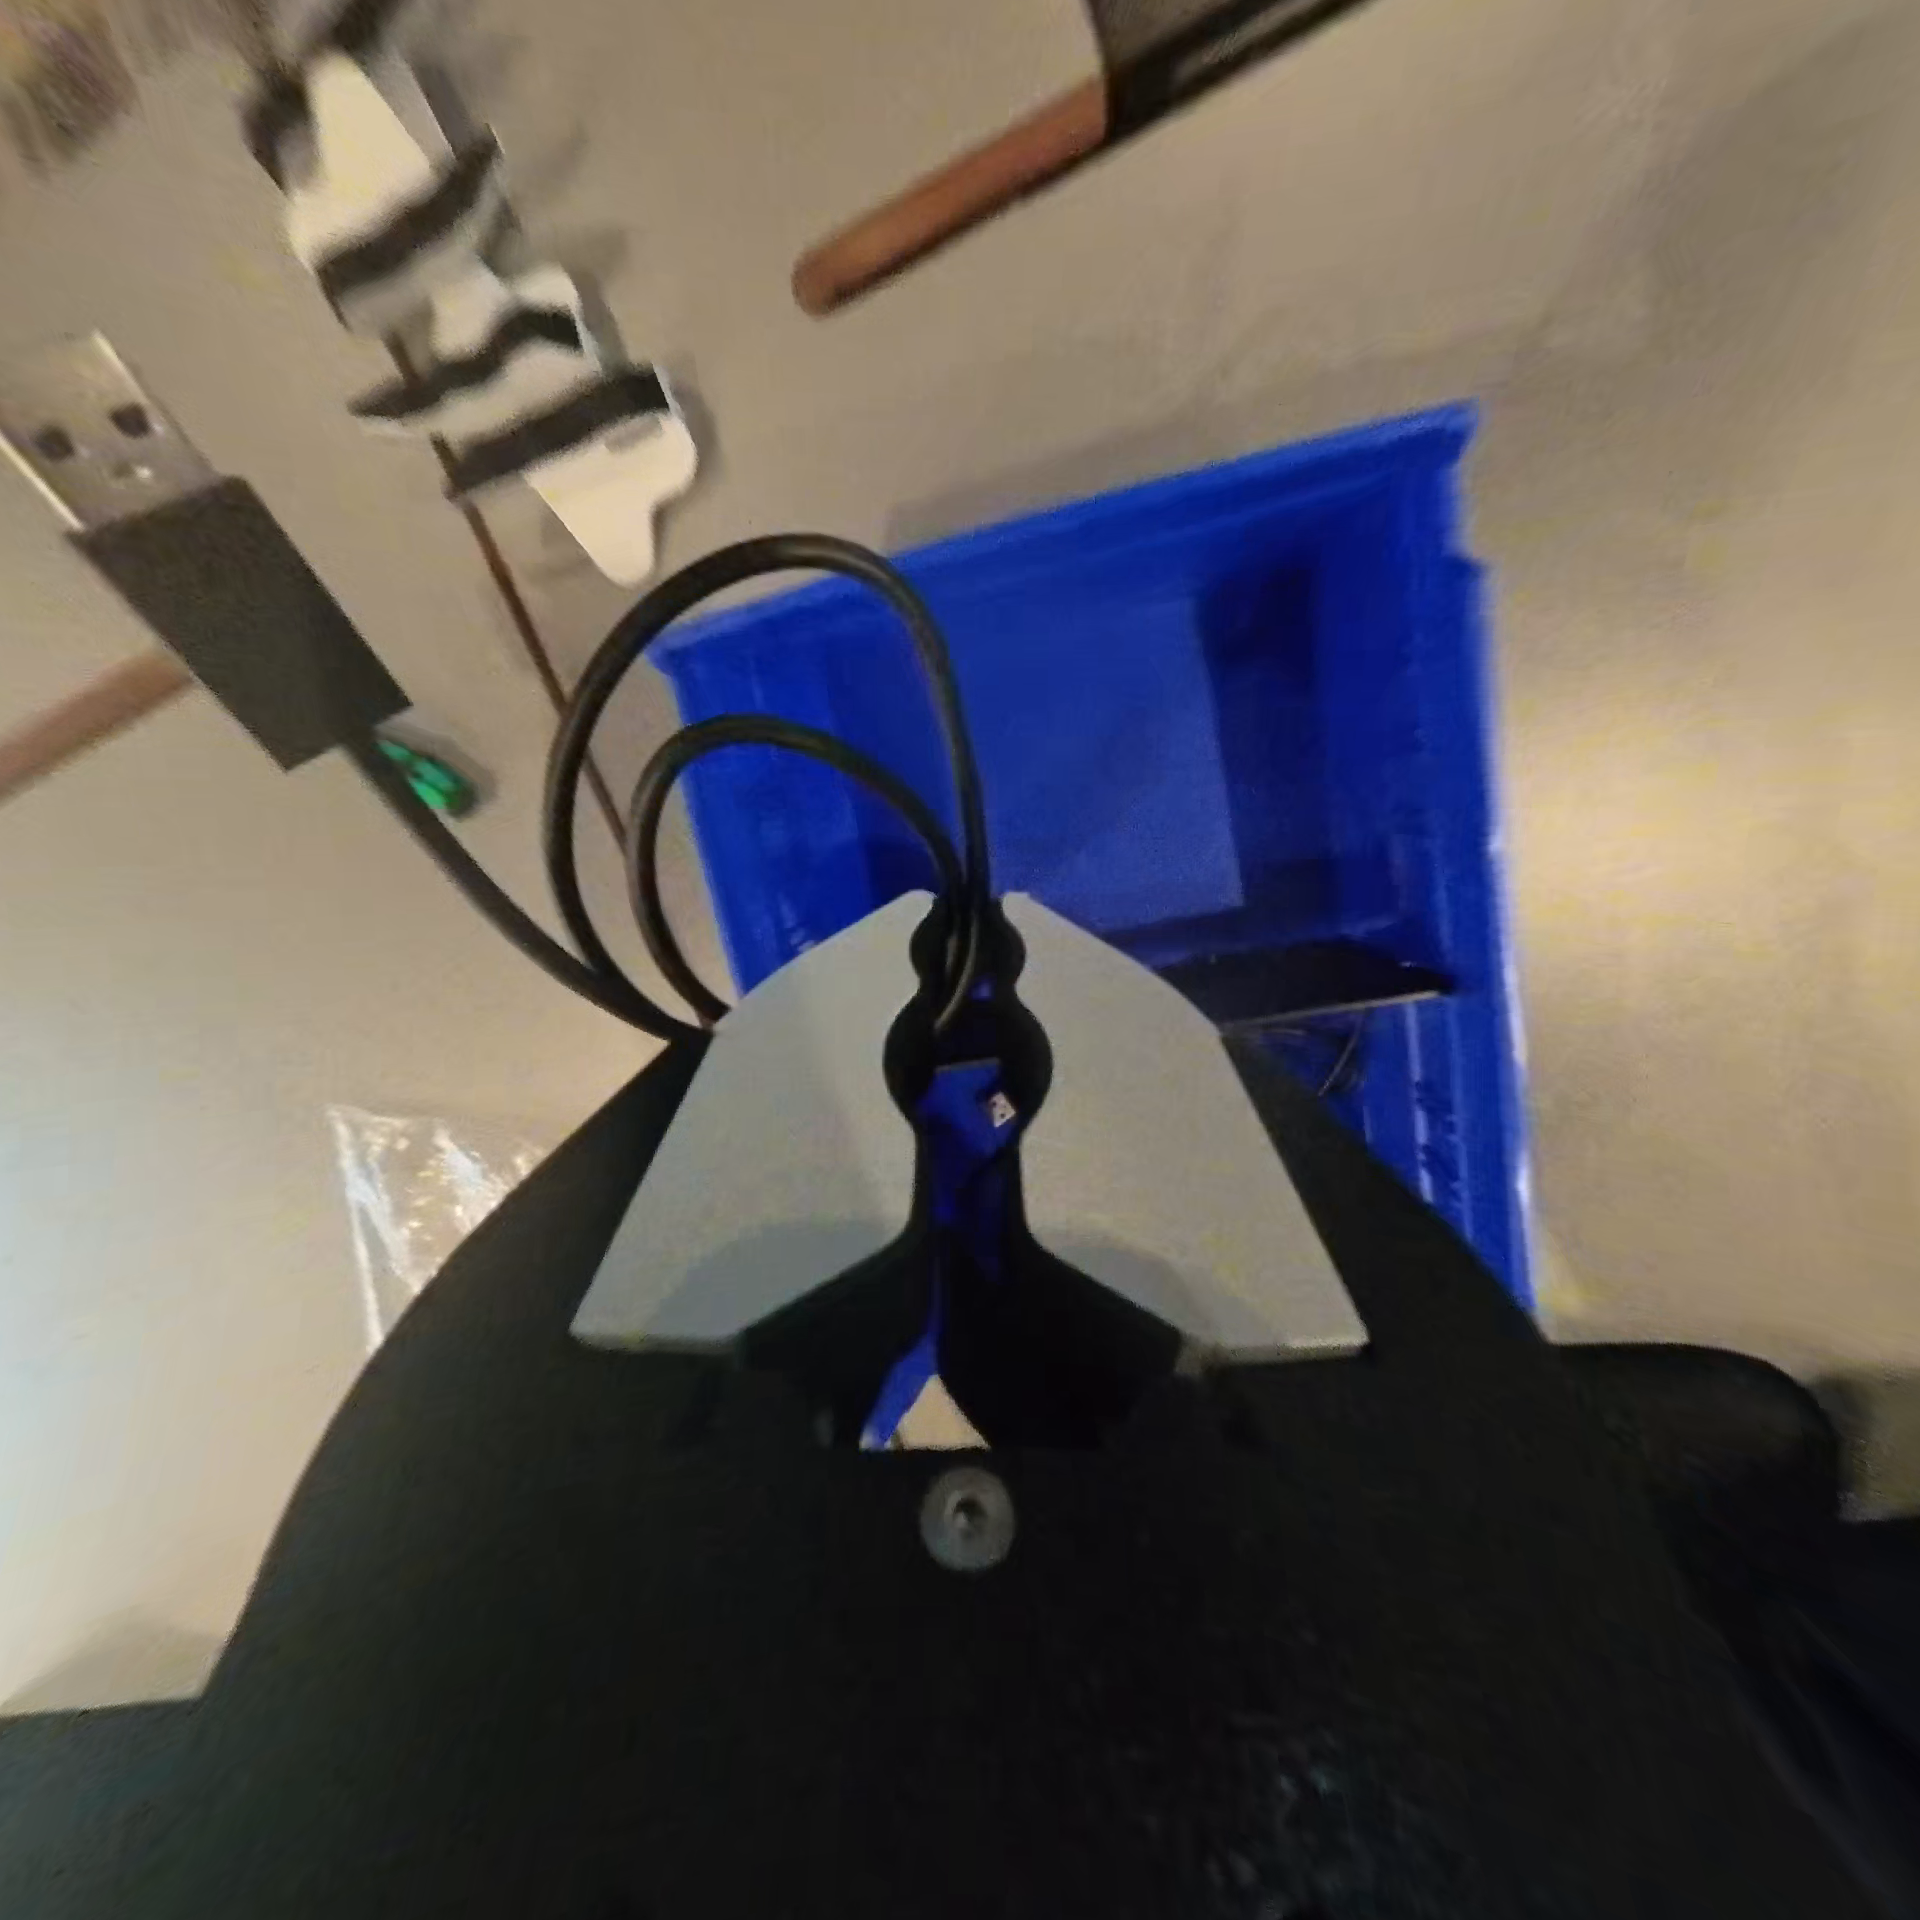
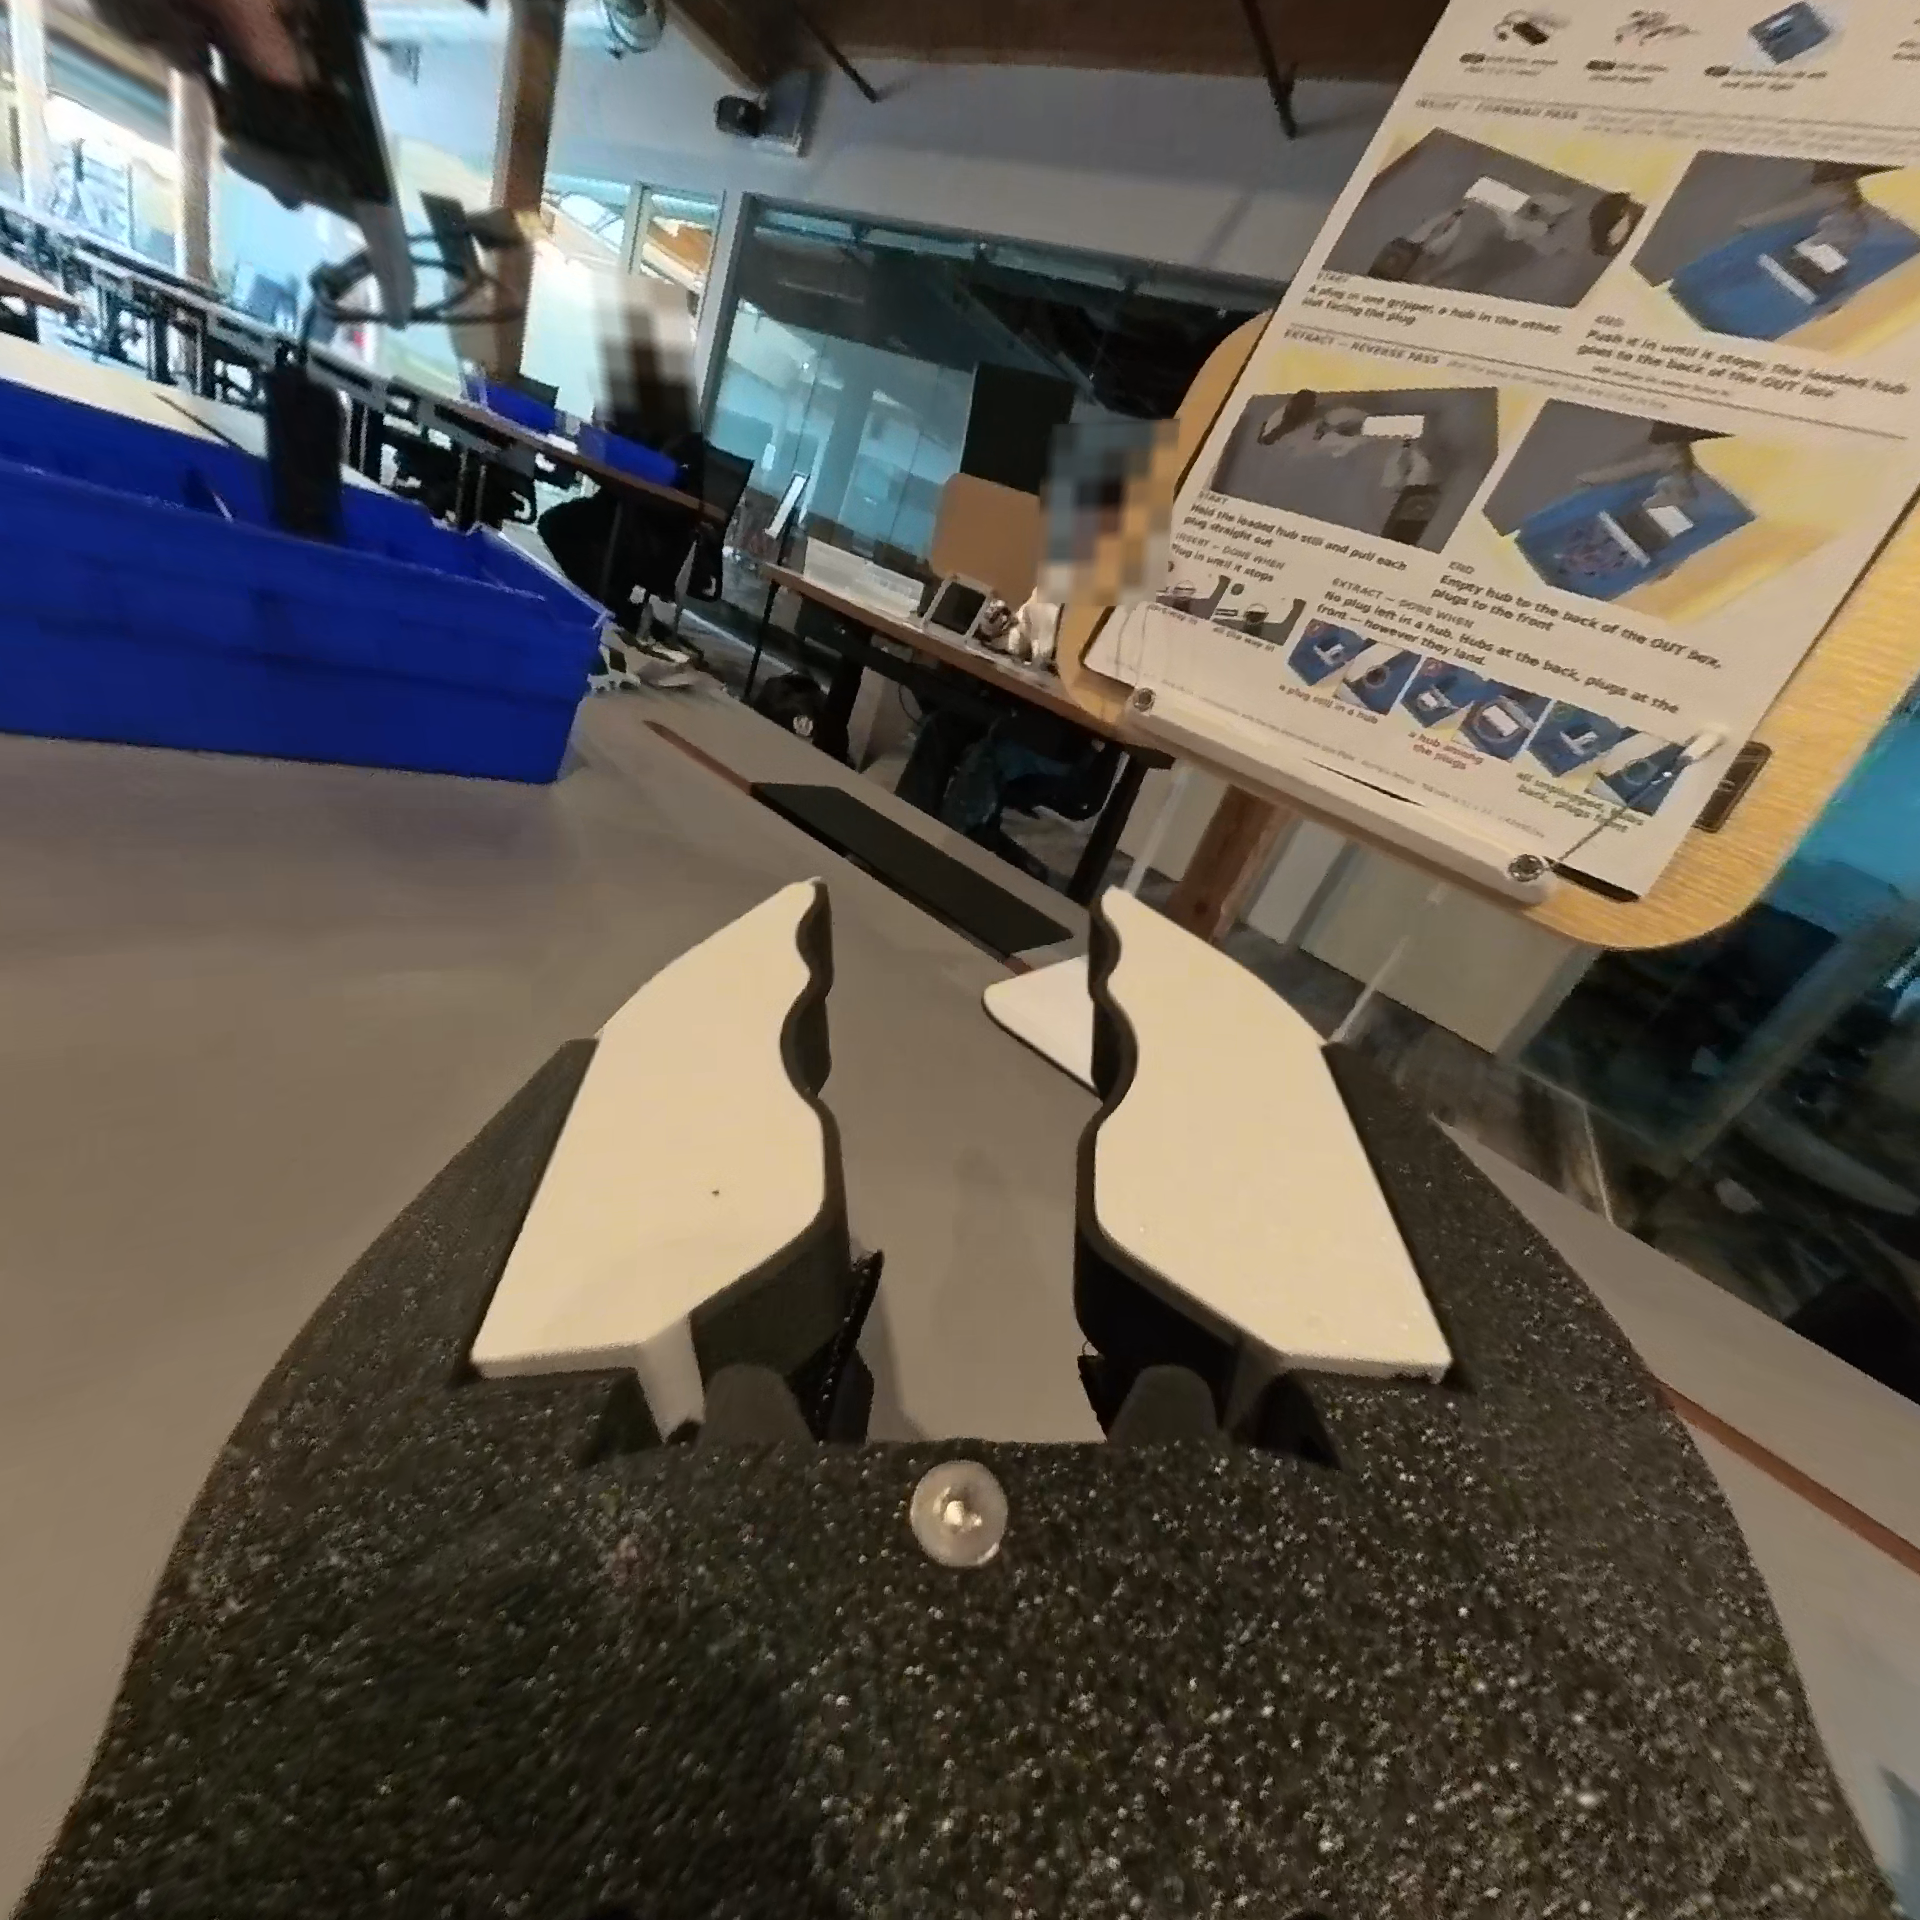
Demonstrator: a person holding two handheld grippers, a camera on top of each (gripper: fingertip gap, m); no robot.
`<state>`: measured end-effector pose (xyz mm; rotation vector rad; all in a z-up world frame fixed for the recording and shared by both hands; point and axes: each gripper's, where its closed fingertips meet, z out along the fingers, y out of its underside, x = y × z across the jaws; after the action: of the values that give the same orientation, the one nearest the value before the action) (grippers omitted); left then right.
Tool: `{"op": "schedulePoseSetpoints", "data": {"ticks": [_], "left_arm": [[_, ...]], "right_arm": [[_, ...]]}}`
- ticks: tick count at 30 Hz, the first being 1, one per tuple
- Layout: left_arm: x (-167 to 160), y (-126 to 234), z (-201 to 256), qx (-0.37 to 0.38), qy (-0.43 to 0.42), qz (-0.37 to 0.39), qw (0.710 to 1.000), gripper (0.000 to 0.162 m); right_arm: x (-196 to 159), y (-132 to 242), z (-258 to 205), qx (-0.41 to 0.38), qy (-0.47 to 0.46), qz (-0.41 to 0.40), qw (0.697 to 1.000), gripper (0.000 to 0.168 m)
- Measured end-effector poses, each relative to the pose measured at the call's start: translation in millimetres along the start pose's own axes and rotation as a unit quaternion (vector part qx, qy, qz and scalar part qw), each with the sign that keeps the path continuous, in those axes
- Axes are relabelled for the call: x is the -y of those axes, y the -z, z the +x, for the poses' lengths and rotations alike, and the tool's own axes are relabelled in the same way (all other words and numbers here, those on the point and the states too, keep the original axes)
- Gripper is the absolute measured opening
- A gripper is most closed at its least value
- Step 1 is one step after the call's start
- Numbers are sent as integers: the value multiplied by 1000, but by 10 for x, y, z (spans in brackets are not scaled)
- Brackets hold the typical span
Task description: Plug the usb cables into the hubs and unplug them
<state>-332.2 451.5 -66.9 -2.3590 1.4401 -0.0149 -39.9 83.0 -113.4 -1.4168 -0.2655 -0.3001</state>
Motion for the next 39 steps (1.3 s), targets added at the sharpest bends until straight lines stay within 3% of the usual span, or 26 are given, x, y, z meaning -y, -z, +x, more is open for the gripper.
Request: {"op": "schedulePoseSetpoints", "data": {"ticks": [5,11,17,22,26,32,35,37,39], "left_arm": [[440,653,537,-30,-52,105,993,6],[854,958,1869,-182,-141,198,953,7],[747,524,3191,-316,-227,142,910,7],[669,-24,3885,-378,-250,53,890,7],[777,-322,4213,-416,-247,18,875,7],[845,-891,4315,-390,-236,-46,889,7],[914,-1051,4335,-387,-218,-36,895,9],[1018,-1014,4377,-400,-209,7,892,38],[1079,-874,4404,-409,-208,55,887,55]], "right_arm": [[12,20,76,-25,4,12,1000,46],[34,64,148,-45,1,24,999,46],[121,161,379,-110,2,50,993,51],[183,234,497,-138,-4,61,989,53],[179,263,606,-158,-11,57,986,52],[167,269,661,-163,-28,58,985,56],[187,268,640,-158,-26,59,985,58],[194,273,629,-156,-23,60,986,59],[194,268,620,-152,-24,59,986,61]]}}
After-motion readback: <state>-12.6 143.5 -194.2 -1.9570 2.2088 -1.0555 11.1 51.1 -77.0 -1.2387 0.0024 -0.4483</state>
